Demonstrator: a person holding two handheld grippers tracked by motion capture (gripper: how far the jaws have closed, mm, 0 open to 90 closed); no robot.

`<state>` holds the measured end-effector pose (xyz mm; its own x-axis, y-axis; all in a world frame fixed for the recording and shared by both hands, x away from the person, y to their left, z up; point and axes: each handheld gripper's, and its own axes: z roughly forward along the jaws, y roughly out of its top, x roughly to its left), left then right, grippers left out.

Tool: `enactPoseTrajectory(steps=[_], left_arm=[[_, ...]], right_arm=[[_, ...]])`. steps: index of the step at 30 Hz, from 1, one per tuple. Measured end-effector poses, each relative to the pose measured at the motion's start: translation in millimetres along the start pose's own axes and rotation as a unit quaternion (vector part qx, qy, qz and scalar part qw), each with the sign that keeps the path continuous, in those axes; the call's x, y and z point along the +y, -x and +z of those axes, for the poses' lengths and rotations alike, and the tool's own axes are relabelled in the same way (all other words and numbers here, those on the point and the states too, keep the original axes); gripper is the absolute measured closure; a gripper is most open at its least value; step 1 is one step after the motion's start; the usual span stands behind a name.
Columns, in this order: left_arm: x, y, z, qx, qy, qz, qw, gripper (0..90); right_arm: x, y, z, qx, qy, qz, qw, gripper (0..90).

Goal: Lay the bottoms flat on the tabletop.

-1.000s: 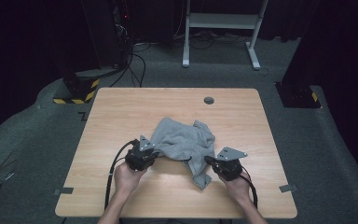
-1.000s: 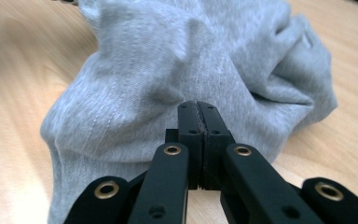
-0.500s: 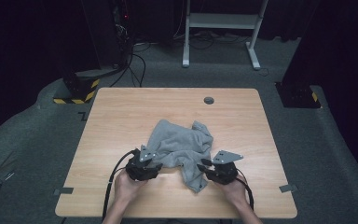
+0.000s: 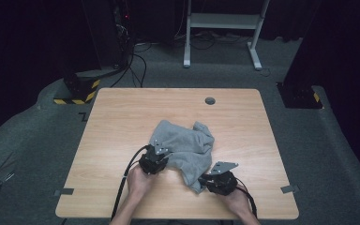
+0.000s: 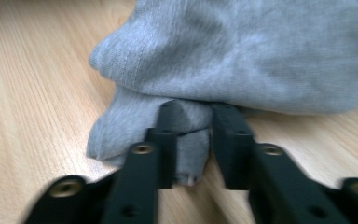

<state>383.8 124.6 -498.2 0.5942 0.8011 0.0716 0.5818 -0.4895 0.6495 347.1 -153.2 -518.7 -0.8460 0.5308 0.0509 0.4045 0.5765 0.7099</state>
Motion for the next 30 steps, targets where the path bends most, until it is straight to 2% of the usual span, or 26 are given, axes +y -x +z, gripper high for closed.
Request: enactPoseTrajectory(steps=[3,4,7,9,11,14,16,18,21,23,24,26,28,29,30], left_arm=[[-1.1,-3.4,-5.3,0.01,0.006,-0.002,0.9999,84.5],[-1.5,-6.3,-9.1,0.018,0.012,0.0,0.9998,84.7],[-4.8,-14.5,-19.8,0.028,0.026,-0.011,0.9992,84.9],[-9.4,-20.9,-26.5,0.035,0.033,-0.019,0.9987,84.9],[-15.6,-26.2,-31.2,0.034,0.031,-0.031,0.9985,84.9],[-25.8,-28.3,-32.5,0.033,0.012,-0.032,0.9989,84.8],[-32.5,-26.6,-31.3,0.024,0.002,-0.03,0.9993,84.5],[-35.1,-24.2,-31.1,0.01,0.011,-0.027,0.9995,81.5],[-29.5,-18.9,-32.2,0.005,0.03,-0.021,0.9993,67.7],[-21.8,-13.3,-31.4,0.008,0.041,-0.01,0.9991,58.1],[-18.3,-11.0,-30.3,0.008,0.04,-0.004,0.9992,56.2],[-12.8,-6.9,-26.5,0.003,0.038,0.005,0.9993,54.7],[-8.9,-2.5,-19.4,-0.003,0.029,0.012,0.9995,55.4],[-8.8,-1.8,-15.8,-0.011,0.022,0.013,0.9996,59.4],[-9.7,-1.1,-12.3,-0.019,0.014,0.01,0.9997,66.3]], right_arm=[[2.2,-1.1,-0.7,-0.011,-0.007,-0.014,0.9998,84.9],[2.2,-1.0,-2.1,-0.02,-0.007,-0.019,0.9996,86.3],[-0.1,4.3,-11.6,-0.059,-0.007,-0.023,0.998,87.8],[-5.0,12.5,-20.1,-0.076,-0.001,-0.009,0.997,88.1],[-11.8,20.4,-28.8,-0.101,-0.001,0.004,0.9949,88.3],[-22.9,31.2,-40.2,-0.123,-0.002,0.024,0.9921,88.4],[-28.3,35.7,-44.6,-0.125,-0.002,0.037,0.9915,88.1],[-30.3,38.2,-45.5,-0.115,0.002,0.047,0.9922,86.7],[-21.9,36.3,-41.4,-0.114,0.012,0.046,0.9923,77.9],[-9.9,35.0,-36.6,-0.114,0.027,0.044,0.9921,74.0],[-4.6,35.4,-33.5,-0.113,0.028,0.047,0.992,73.2],[3.4,39.2,-25.5,-0.109,0.023,0.053,0.9924,70.7],[8.7,43.9,-16.3,-0.092,0.017,0.071,0.9931,67.9],[10.1,44.0,-11.1,-0.083,0.012,0.073,0.9939,68.9],[10.4,42.6,-7.9,-0.076,0.009,0.066,0.9949,74.6]])
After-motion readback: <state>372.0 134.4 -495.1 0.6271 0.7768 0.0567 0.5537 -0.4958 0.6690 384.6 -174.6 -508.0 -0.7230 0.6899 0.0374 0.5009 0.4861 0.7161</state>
